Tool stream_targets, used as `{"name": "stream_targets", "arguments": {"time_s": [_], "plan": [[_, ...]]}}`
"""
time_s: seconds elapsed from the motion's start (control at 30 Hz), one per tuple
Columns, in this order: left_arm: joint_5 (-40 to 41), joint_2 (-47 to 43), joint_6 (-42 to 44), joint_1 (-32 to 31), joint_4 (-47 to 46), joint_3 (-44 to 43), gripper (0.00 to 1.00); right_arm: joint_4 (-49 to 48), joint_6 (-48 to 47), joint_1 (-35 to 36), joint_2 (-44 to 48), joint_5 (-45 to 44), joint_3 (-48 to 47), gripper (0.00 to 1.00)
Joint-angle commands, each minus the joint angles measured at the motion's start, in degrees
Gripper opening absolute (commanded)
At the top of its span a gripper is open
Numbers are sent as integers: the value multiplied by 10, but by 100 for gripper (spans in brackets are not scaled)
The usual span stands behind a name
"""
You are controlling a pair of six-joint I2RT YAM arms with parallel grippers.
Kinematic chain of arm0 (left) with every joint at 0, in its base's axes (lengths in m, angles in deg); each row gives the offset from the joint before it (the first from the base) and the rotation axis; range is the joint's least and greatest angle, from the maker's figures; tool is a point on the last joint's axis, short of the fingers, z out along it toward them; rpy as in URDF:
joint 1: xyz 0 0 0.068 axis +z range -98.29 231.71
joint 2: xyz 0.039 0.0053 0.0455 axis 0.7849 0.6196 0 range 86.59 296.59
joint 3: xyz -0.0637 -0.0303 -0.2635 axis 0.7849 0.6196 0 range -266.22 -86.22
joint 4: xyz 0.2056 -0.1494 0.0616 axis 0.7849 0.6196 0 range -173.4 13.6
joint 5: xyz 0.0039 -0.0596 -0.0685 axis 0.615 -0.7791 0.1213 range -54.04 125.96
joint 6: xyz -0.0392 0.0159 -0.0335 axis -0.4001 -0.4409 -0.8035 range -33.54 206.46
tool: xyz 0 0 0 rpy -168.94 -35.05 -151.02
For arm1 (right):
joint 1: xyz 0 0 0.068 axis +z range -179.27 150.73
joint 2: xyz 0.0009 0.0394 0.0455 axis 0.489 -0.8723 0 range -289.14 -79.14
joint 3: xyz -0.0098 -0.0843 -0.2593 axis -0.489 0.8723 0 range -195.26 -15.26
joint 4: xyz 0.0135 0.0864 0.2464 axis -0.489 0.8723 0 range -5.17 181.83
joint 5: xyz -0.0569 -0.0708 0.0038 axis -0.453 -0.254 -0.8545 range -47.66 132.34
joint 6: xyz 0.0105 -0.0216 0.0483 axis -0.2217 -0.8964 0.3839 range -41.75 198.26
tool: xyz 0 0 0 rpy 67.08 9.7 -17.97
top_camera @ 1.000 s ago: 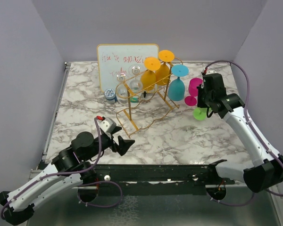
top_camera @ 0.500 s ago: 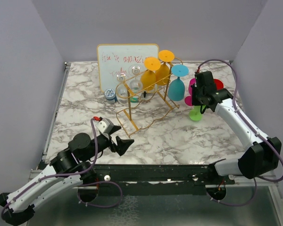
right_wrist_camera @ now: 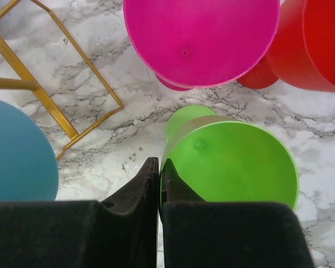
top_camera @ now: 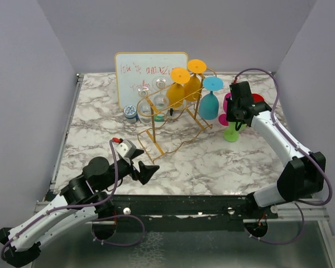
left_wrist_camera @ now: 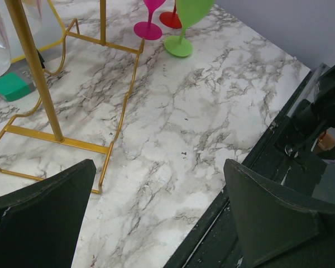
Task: Take the wine glass off the wine glass rack
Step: Place the wine glass at the center of the board.
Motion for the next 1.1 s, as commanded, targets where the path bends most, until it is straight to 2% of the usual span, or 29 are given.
{"name": "stream_targets", "arguments": {"time_s": [0.0, 0.5, 0.57, 0.7, 0.77, 0.9, 1.07], "plan": [[4, -15, 4, 2, -7, 6, 99, -20, 8, -4, -20, 10, -32, 2], [-11, 0, 1, 2, -7, 6, 99, -15, 23, -7, -34, 38, -48, 11], [-11, 1, 0, 2, -7, 6, 99, -8, 21, -7, -34, 38, -53, 18], [-13, 2, 1, 2, -7, 6, 99, -1, 14, -7, -27, 32, -60, 21], [-13, 3, 1, 2, -7, 6, 99, 4, 11, -7, -28, 31, -65, 28], [-13, 2, 1, 2, -7, 6, 99, 15, 7, -7, -25, 32, -72, 29], [-9, 2, 0, 2, -7, 6, 99, 29, 7, -7, -15, 41, -95, 38]]}}
